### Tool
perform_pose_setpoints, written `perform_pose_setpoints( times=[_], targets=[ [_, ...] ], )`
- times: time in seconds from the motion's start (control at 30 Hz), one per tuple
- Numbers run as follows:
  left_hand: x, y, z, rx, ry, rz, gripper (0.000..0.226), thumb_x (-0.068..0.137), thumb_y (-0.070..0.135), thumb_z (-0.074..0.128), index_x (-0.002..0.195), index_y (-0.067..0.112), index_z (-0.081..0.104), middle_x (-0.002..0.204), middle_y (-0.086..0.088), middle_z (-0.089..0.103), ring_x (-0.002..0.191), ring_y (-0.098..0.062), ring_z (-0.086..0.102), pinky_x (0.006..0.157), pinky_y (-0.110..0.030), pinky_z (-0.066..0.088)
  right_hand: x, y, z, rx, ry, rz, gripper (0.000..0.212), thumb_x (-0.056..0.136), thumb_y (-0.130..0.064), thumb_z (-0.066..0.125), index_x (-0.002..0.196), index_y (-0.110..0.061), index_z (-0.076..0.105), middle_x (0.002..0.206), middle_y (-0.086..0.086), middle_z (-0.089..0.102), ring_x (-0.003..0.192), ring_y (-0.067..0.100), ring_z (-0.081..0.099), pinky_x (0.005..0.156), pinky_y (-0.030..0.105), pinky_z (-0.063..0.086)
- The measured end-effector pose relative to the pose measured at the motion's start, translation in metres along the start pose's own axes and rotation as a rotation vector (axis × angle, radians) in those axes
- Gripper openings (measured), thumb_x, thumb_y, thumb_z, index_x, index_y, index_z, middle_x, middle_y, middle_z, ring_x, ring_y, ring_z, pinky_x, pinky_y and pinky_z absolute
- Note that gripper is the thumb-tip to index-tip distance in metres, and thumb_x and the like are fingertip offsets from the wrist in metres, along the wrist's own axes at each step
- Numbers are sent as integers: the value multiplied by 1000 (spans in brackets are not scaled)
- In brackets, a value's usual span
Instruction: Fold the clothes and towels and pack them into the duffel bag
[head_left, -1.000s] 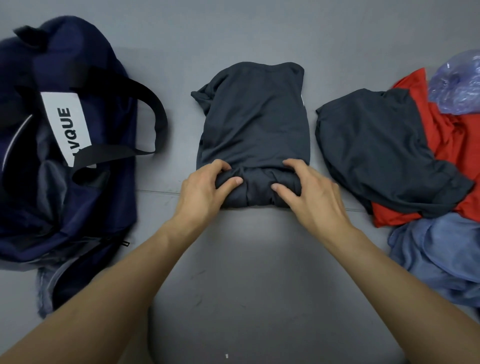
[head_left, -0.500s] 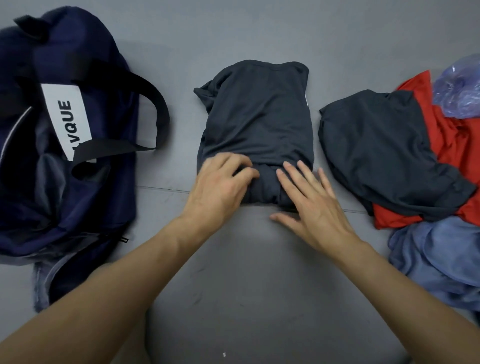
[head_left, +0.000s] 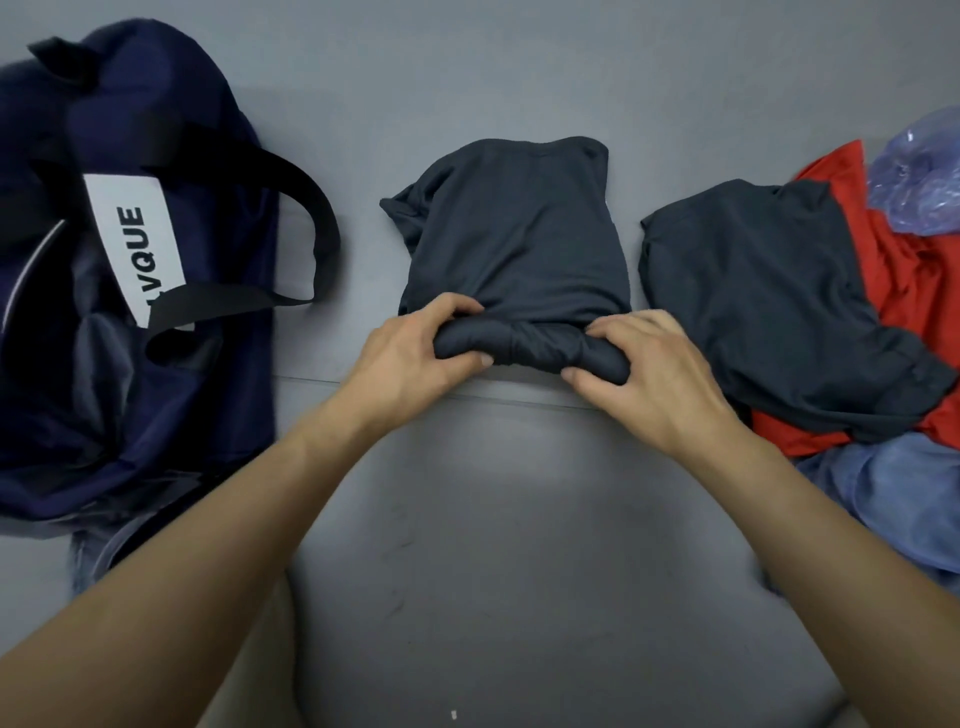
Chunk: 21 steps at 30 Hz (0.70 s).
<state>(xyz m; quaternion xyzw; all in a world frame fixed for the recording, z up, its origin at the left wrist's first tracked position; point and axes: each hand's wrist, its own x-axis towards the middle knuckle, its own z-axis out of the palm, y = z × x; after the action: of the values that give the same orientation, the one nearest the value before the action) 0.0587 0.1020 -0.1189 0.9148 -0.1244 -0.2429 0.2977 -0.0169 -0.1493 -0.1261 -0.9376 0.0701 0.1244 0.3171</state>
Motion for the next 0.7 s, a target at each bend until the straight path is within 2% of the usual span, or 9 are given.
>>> perform_pose_setpoints(
  times=[0.07,0.13,0.27,0.33,0.43,0.5,0.57,0.63,0.7],
  targets=[
    [1,-4,-3,-109,-59,-70,33,85,49,72,114,43,58,105,21,65,99,-4,59,83,-24,45,-2,-4,-5,68,-21,68,43,81,-60,68,111,-31,64,105,-14,63,104,12,56,85,30,45],
    [0,-10,-2,-145,-76,-88,25,88,49,69,109,39,60,101,21,66,97,-3,60,82,-25,46,-3,-8,-10,140,-23,172,46,78,-66,69,112,-35,60,95,-14,61,94,13,56,83,30,45],
    [-4,-15,1,-187,-36,-138,23,97,54,55,102,33,63,97,14,68,95,-9,63,82,-31,50,-4,-12,-5,171,61,263,50,77,-68,69,113,-35,57,85,-21,51,94,14,54,86,32,44],
    [-4,-12,4,-153,13,-185,28,97,56,53,95,30,64,91,9,68,92,-16,63,81,-36,51,-5,-15,2,178,136,258,47,81,-63,70,116,-33,58,90,-23,52,96,10,53,90,33,43],
    [-3,-2,10,5,138,-223,32,94,58,54,94,27,63,84,7,66,86,-20,61,75,-34,45,-7,-13,13,43,253,139,41,90,-52,65,123,-29,58,118,-10,58,104,18,59,85,35,44],
    [-4,2,15,95,224,-175,30,93,56,56,104,29,60,94,7,66,88,-21,61,78,-36,47,-9,-10,20,-118,359,-79,34,95,-35,65,126,-22,62,129,2,57,109,28,57,87,44,49],
    [-7,1,18,163,296,-85,31,94,50,58,119,30,57,112,7,61,95,-22,62,82,-40,51,-12,-8,27,-202,423,-318,27,96,-20,64,122,-17,68,132,9,59,121,32,54,96,48,46],
    [-8,-4,22,253,381,104,33,96,35,62,128,27,60,122,4,58,103,-23,59,85,-44,52,-18,-4,36,-246,331,-440,32,99,-27,60,128,-17,66,139,8,59,136,31,47,110,50,38],
    [-7,-10,27,331,444,334,31,96,20,63,126,24,67,125,1,62,113,-26,57,94,-44,48,-23,3,43,-322,175,-386,54,97,-46,58,145,-22,52,153,5,46,148,27,31,120,51,24]
  ],
)
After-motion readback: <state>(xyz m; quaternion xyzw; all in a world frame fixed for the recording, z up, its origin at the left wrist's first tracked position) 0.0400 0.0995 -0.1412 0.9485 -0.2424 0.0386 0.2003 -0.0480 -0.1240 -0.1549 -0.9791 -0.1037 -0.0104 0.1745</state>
